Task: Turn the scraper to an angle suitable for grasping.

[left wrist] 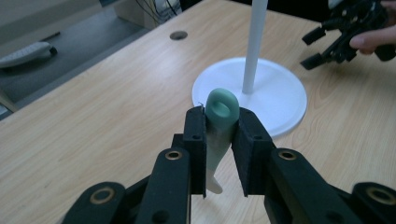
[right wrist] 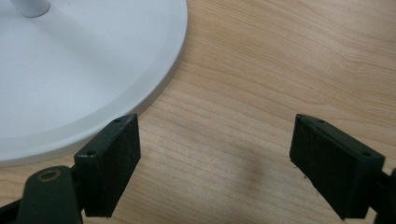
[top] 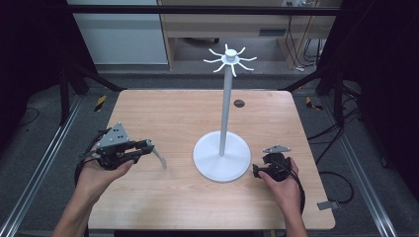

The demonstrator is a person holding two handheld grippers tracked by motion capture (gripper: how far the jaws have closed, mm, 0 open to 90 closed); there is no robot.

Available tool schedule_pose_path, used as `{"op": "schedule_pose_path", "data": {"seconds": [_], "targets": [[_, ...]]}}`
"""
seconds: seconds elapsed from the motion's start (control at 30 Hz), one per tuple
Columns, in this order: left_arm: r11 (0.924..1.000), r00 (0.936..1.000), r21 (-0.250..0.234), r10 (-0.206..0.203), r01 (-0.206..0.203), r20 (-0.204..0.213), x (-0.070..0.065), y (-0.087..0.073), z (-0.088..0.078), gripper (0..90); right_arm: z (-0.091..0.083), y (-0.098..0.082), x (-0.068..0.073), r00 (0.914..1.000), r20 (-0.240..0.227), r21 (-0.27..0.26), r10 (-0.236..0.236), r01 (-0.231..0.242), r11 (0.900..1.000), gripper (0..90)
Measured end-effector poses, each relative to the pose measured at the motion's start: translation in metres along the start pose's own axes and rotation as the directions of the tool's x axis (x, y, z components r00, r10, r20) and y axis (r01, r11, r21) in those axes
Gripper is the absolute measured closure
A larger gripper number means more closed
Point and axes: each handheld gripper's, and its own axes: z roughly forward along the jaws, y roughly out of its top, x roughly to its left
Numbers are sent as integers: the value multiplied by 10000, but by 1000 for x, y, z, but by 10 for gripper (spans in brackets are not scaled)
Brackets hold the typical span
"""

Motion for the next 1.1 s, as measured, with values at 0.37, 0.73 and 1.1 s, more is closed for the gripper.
{"op": "schedule_pose_path", "data": {"seconds": [0.37,0.73,1.1], "targets": [[9983,9996,-528,-240,232,-155,-1,1,-2,827,0,0,0,10000,-15,6,0,0,10000,165],[9955,9982,-874,-393,354,-444,-4,5,-2,828,-1,0,-1,10000,25,-106,74,-74,9999,166],[9926,9983,-1215,-148,79,-559,-5,38,0,829,-4,0,0,9998,113,-321,143,-139,9994,167]]}}
